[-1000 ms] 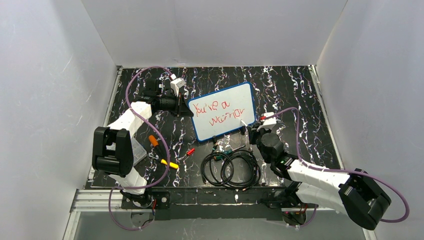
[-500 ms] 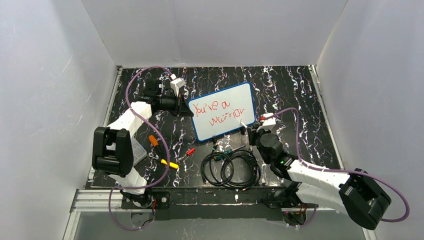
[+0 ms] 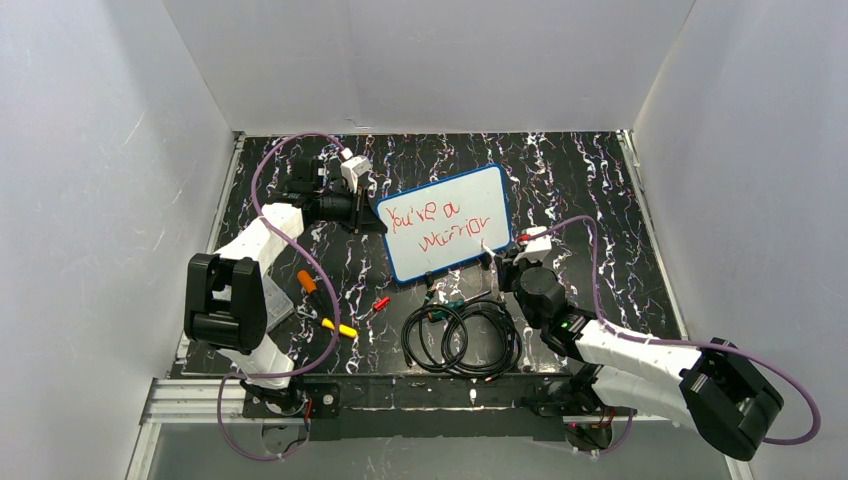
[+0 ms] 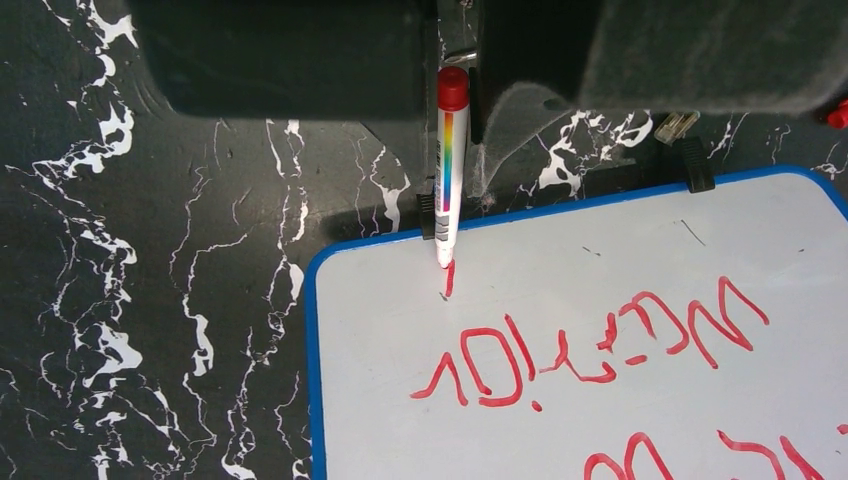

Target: Write a sentence on the whiteboard

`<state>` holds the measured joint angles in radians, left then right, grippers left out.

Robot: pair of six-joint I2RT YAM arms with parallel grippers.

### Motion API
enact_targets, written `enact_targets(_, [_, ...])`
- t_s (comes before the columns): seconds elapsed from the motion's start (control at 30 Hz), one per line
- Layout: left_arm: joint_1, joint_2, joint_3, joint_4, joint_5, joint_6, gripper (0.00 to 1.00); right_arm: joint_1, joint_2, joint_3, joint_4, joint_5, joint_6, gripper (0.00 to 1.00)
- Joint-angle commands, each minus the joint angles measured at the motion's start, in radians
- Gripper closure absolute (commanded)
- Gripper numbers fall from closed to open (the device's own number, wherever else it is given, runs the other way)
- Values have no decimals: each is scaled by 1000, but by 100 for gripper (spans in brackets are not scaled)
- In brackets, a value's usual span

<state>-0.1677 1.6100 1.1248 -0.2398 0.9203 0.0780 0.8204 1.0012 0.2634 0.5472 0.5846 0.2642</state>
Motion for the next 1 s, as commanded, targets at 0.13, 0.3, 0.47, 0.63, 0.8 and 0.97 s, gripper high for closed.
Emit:
enact_targets(0.13, [-4,-36,17,-9,8,11,100,3,-25,30,75,68,-53,99])
enact_targets(0.3, [-4,-35,17,-9,9,11,100,3,-6,46,92,58,-71,99])
enact_targets(0.47, [-5,-34,17,-9,9,10,100,3,4,50,100,23,-68,99])
enact_targets(0.63, [-6,-33,18,-9,9,11,100,3,0,52,98,20,-66,99])
enact_targets(0.8, [-5,-33,18,-10,8,11,100,3,3,51,109,26,-68,99])
enact_targets(0.97, [-6,-33,17,-9,8,11,100,3,1,42,132,65,-75,99])
